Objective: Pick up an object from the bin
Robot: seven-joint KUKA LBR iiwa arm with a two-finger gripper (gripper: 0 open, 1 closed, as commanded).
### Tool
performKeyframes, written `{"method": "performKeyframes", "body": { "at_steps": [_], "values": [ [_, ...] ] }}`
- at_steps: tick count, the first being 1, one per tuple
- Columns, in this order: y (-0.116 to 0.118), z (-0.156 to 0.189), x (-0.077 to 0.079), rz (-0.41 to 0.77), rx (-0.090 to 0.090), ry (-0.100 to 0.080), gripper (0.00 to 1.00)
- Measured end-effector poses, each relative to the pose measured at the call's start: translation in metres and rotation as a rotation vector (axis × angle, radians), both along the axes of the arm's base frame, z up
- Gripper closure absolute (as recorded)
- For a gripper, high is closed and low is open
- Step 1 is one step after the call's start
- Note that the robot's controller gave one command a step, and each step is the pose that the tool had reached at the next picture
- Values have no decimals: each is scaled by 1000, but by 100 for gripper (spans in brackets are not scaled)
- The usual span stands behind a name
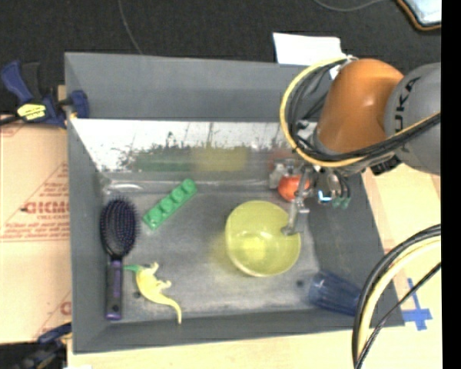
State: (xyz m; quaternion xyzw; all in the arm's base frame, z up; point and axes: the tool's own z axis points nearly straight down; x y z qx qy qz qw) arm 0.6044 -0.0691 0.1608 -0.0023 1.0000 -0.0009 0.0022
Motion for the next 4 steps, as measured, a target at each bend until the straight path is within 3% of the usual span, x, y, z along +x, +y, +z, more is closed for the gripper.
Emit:
{"method": "performKeyframes", "body": {
  "at_steps": [1,2,4],
  "values": [
    [0,0,0,0,0,0,0],
    [-5,-48,-34,40,0,-4,100],
    [-5,-49,-33,50,-1,-5,100]
  ]
}}
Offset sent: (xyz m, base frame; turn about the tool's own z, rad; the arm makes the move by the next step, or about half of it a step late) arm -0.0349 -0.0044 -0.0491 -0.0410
